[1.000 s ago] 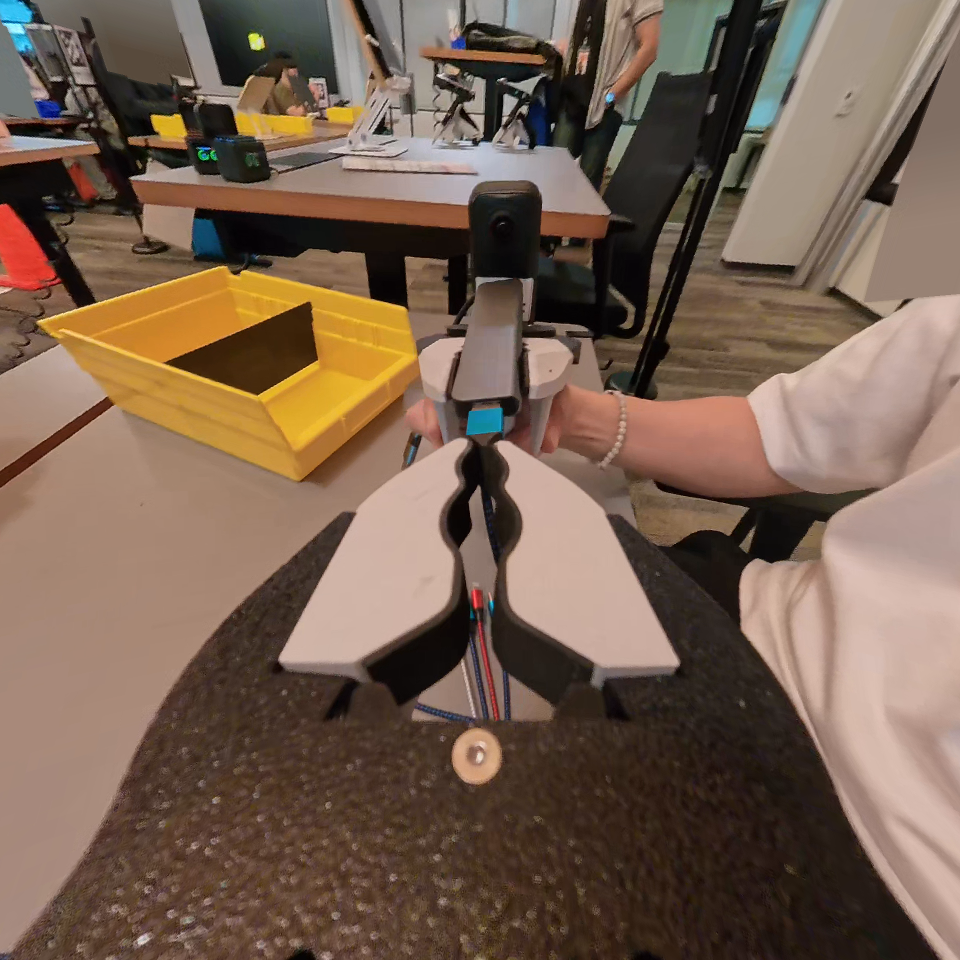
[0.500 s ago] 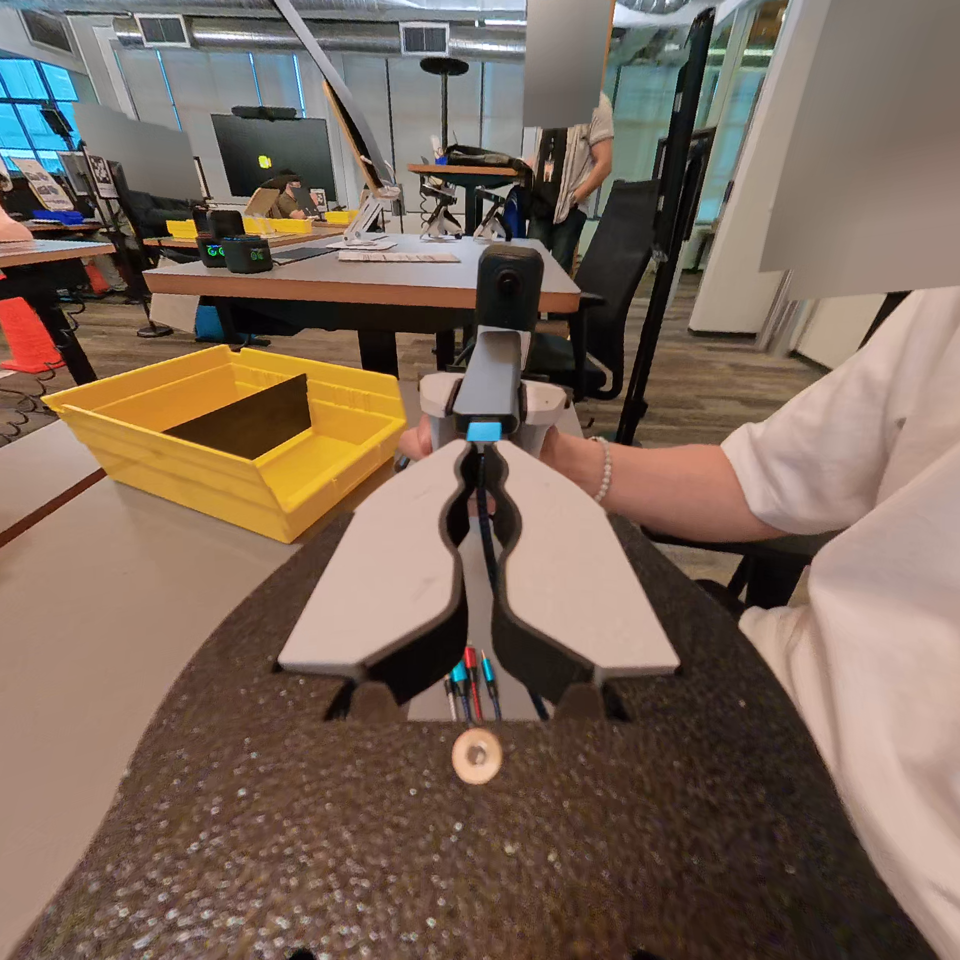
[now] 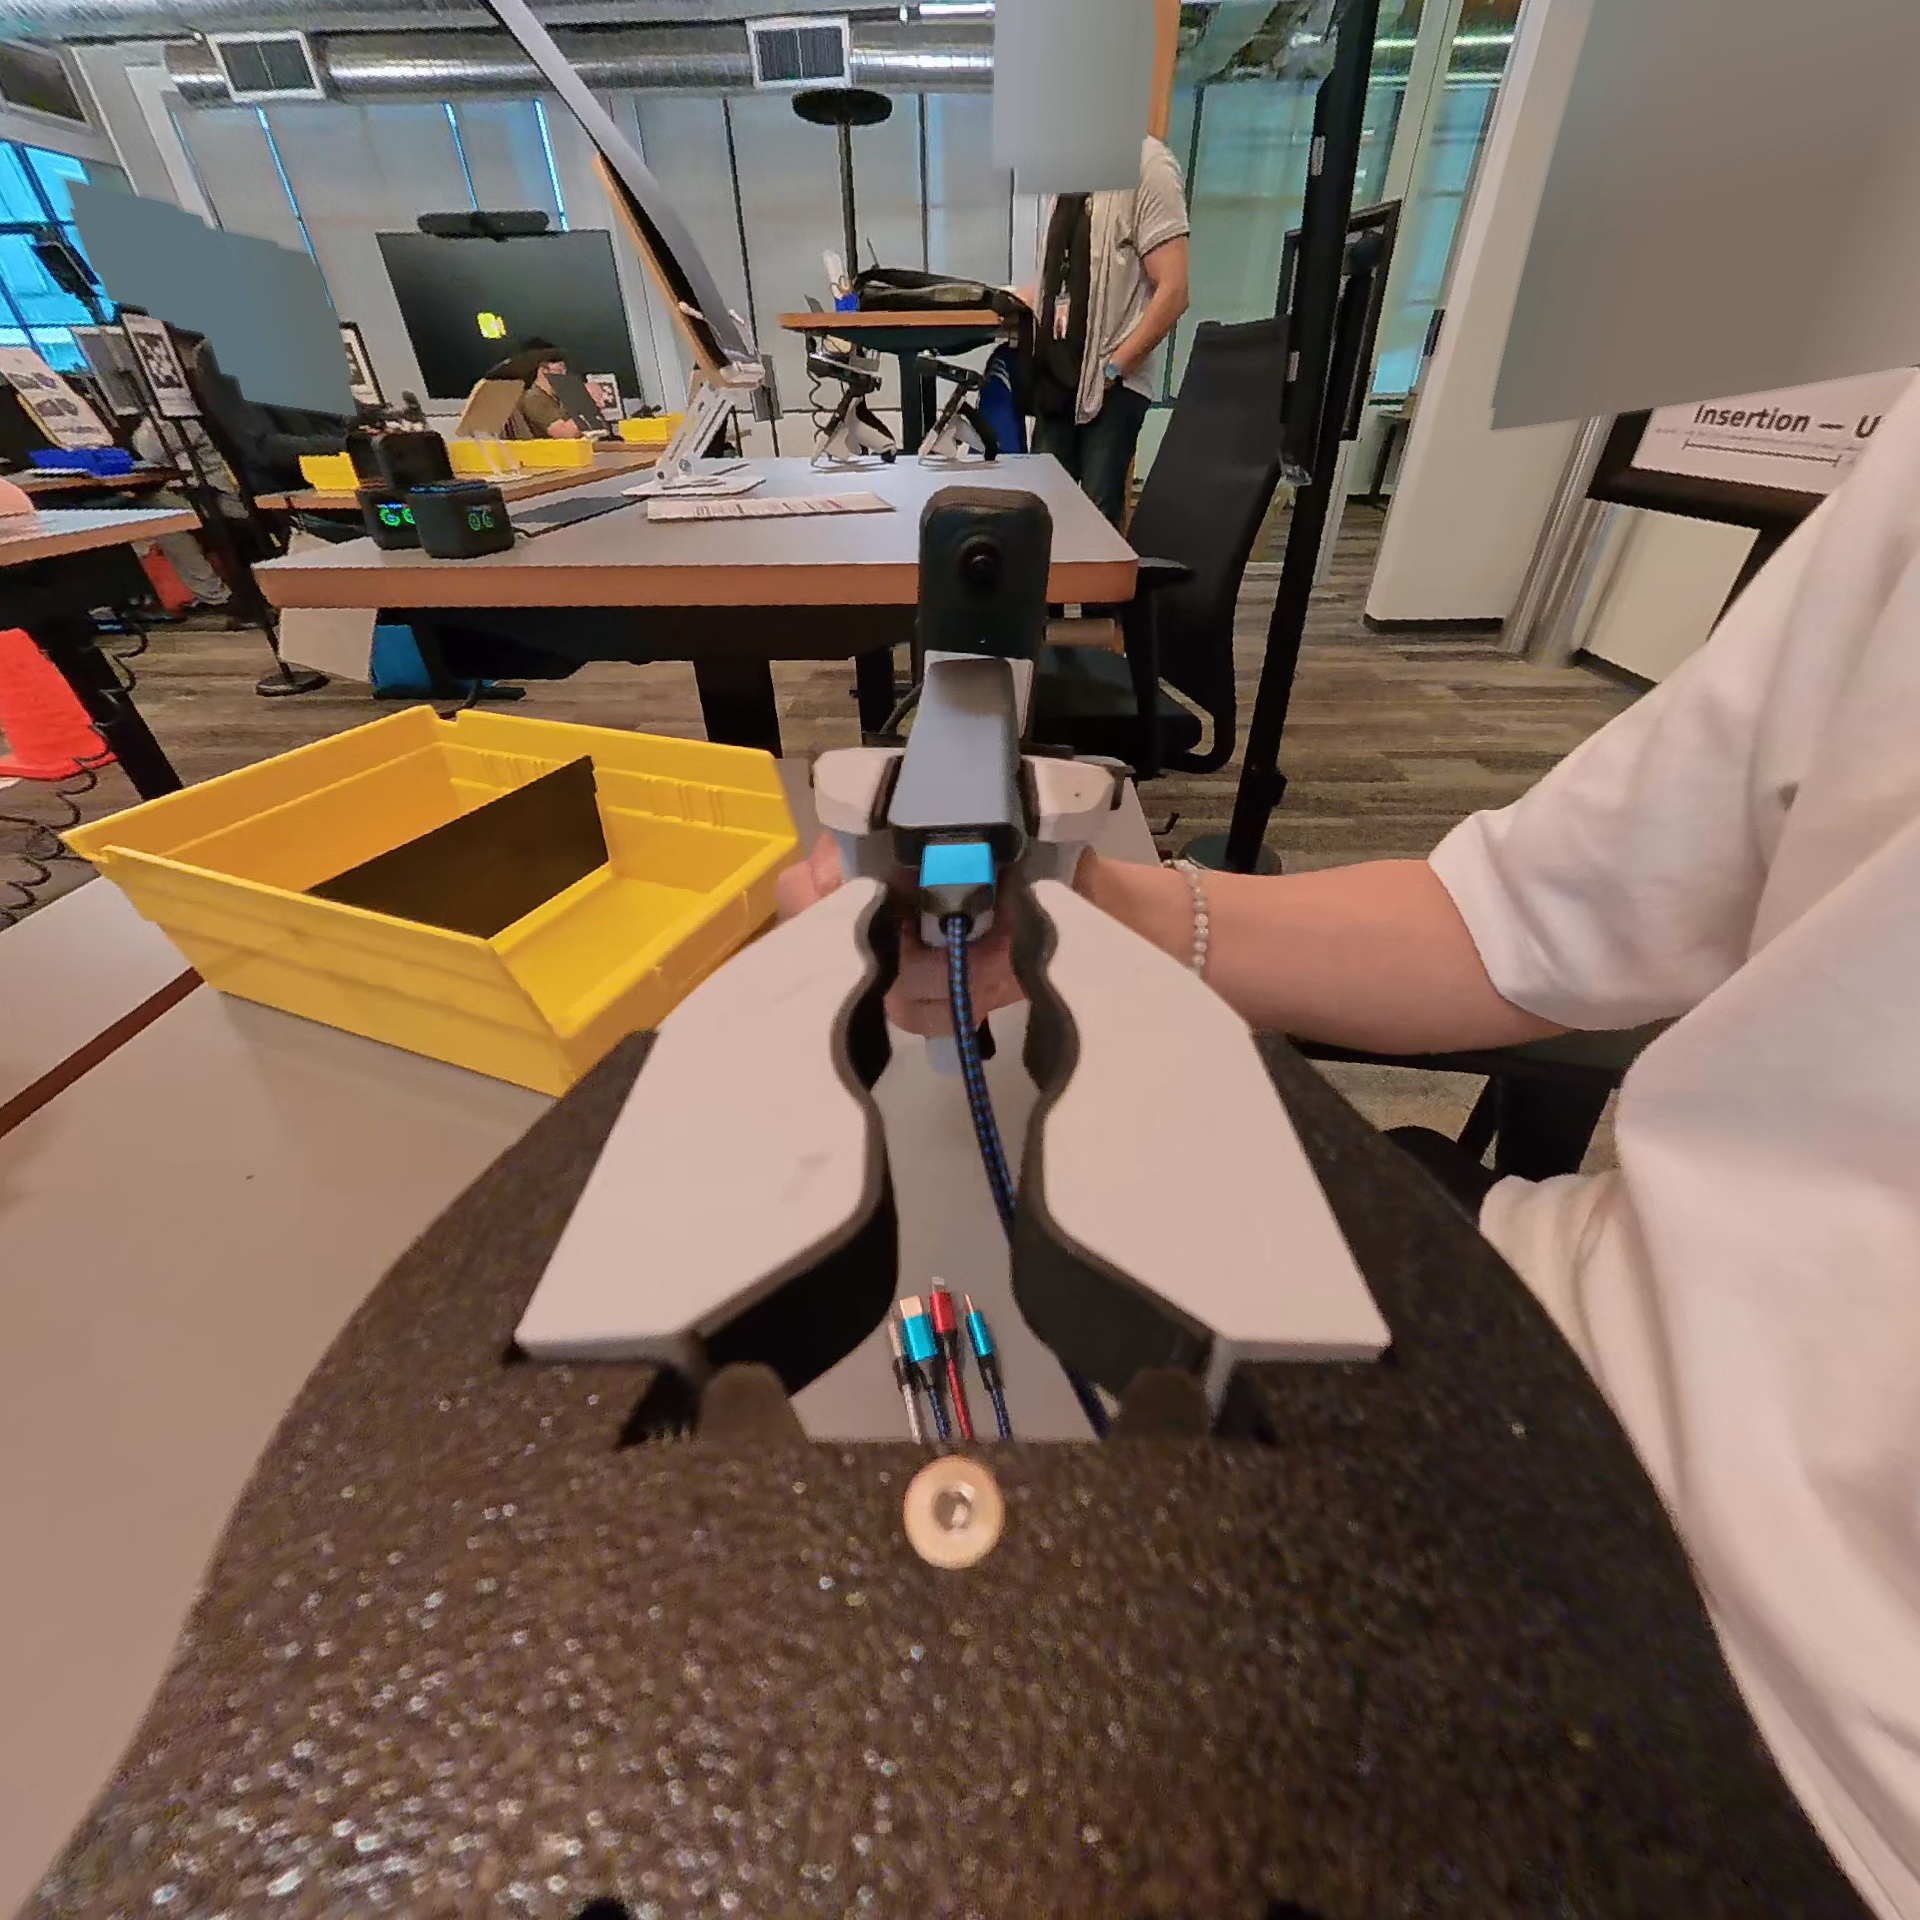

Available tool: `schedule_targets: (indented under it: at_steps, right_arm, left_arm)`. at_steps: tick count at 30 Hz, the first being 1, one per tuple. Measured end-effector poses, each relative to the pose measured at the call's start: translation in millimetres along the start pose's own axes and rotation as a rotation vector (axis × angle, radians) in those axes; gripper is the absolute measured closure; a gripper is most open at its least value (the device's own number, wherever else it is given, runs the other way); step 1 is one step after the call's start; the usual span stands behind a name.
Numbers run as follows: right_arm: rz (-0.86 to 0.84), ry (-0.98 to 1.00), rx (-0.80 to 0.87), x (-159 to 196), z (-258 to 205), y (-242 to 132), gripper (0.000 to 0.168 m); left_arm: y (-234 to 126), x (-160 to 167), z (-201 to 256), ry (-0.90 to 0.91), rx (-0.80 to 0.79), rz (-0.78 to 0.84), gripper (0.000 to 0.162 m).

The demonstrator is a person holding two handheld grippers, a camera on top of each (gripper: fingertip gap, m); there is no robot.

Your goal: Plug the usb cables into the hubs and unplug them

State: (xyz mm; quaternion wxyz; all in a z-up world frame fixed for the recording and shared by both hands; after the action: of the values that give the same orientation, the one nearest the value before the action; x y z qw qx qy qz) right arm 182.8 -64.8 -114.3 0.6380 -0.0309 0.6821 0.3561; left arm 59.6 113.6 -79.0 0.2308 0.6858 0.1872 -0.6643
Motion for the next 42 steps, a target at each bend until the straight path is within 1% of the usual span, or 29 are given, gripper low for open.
schedule_targets:
  at_steps: [1, 2, 6, 10, 13, 15, 18, 21, 24, 26, 29, 34, 36, 37, 40, 41, 42]
  right_arm:
    - [-0.008, -0.002, -0.008, 1, -1, 2, 0.134]
    - [-0.016, -0.003, -0.013, 2, -2, 4, 0.134]
    - [-0.030, -0.015, -0.010, 2, -2, 3, 0.134]
    - [-0.084, -0.001, -0.006, 5, -1, 4, 0.134]
    - [-0.073, 0.035, 0.009, 7, 1, 5, 0.135]
    - [-0.096, 0.048, 0.019, 9, 2, 4, 0.135]
    - [-0.089, 0.080, 0.022, 12, 3, 3, 0.135]
    - [-0.164, 0.057, 0.036, 14, 4, 3, 0.135]
    - [-0.093, 0.089, 0.023, 12, 3, 4, 0.135]
    - [-0.123, 0.076, 0.031, 15, 4, 4, 0.135]
    - [-0.072, 0.106, 0.020, 16, 5, 3, 0.135]
    - [-0.135, 0.067, 0.026, 17, 4, 3, 0.135]
    - [-0.135, 0.078, 0.027, 17, 5, 3, 0.135]
    - [-0.128, 0.086, 0.046, 16, 7, 3, 0.135]
    - [-0.157, 0.148, 0.139, 16, 13, 5, 0.135]
    - [-0.167, 0.183, 0.139, 17, 15, 4, 0.134]
    - [-0.163, 0.209, 0.098, 18, 14, 2, 0.134]
  left_arm:
    - [1, 1, 1, -0.001, 0.007, -0.008, 0.148]
    - [3, 2, 1, -0.001, 0.013, -0.013, 0.149]
    - [3, 2, 1, -0.002, 0.011, -0.038, 0.149]
    - [1, 3, 1, 0.051, -0.010, -0.118, 0.149]
    - [0, 4, -1, 0.037, -0.031, -0.106, 0.149]
    - [0, 6, -3, 0.036, -0.041, -0.125, 0.149]
    - [1, 8, -4, 0.017, -0.045, -0.130, 0.149]
    - [0, 12, -5, 0.034, -0.059, -0.214, 0.149]
    - [1, 11, -6, -0.018, -0.039, -0.109, 0.149]
    - [0, 12, -7, -0.009, -0.041, -0.143, 0.149]
    - [1, 12, -7, -0.035, -0.030, -0.108, 0.149]
    - [0, 15, -8, -0.010, -0.033, -0.172, 0.149]
    - [0, 14, -9, -0.009, -0.025, -0.172, 0.149]
    - [0, 13, -9, 0.011, -0.043, -0.162, 0.148]
    - [-2, 8, -8, 0.123, -0.122, -0.130, 0.131]
    - [-3, 8, -7, 0.168, -0.151, -0.150, 0.127]
    - [-2, 9, -7, 0.200, -0.162, -0.185, 0.122]
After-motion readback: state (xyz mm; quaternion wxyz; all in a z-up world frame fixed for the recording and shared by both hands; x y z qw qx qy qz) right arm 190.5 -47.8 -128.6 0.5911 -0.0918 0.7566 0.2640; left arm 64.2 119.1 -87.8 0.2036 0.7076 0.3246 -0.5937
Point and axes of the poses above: each gripper's, where its closed fingertips meet, y out along the fingers, x out of its underside, z = x × y across the jaws, the point moved 10 cm from there along -y, back along the fingers, and after that the axes turned 6 degrees about z, right-handed, at the moved point
